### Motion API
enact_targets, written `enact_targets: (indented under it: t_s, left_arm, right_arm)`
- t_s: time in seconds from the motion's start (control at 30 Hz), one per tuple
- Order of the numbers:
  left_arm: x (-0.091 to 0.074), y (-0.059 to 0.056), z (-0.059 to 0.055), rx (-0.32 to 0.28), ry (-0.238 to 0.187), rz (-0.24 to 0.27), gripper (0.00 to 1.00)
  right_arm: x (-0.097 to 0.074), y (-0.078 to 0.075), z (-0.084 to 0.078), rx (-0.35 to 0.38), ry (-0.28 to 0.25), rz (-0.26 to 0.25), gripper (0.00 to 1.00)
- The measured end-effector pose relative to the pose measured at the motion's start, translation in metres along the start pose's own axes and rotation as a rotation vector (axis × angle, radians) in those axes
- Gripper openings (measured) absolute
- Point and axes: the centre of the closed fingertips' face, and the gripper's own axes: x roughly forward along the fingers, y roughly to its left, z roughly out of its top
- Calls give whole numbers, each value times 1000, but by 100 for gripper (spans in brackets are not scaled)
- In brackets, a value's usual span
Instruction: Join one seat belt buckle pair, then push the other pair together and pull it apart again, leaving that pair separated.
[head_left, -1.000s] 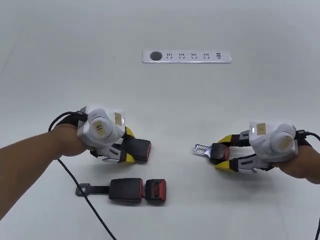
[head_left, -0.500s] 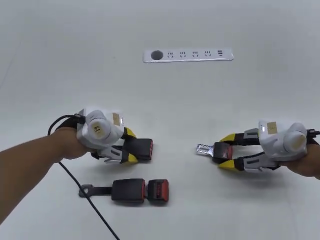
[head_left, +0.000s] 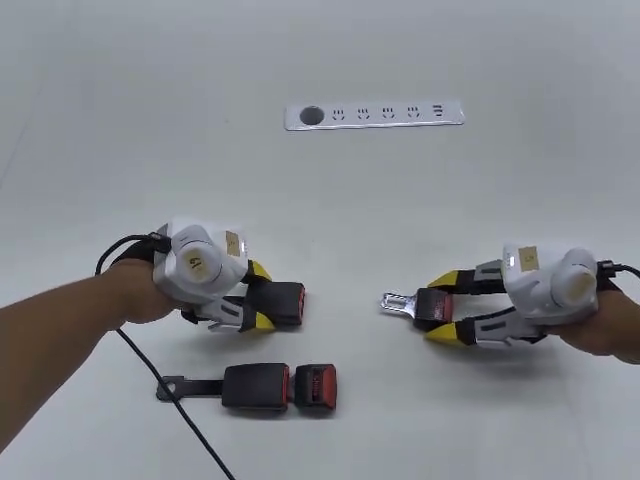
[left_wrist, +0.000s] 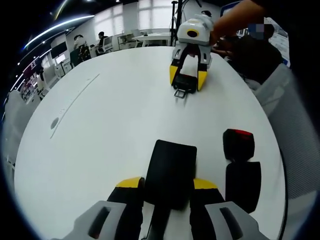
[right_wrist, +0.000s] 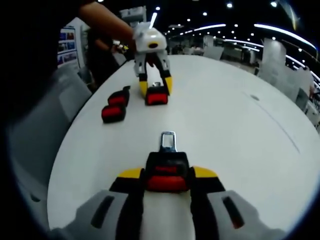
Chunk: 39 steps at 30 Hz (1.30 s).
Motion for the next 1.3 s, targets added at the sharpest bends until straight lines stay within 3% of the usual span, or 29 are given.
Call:
enact_targets:
  t_s: [0.9,1.3]
  left_arm:
    - [5,8,-9,-3,12,-1,37]
    - [5,8,-9,7,13,-4,37]
  right_arm:
    - [53,8,41,-33,-56,62,36]
    - [79,20,62,-39,-94,94,36]
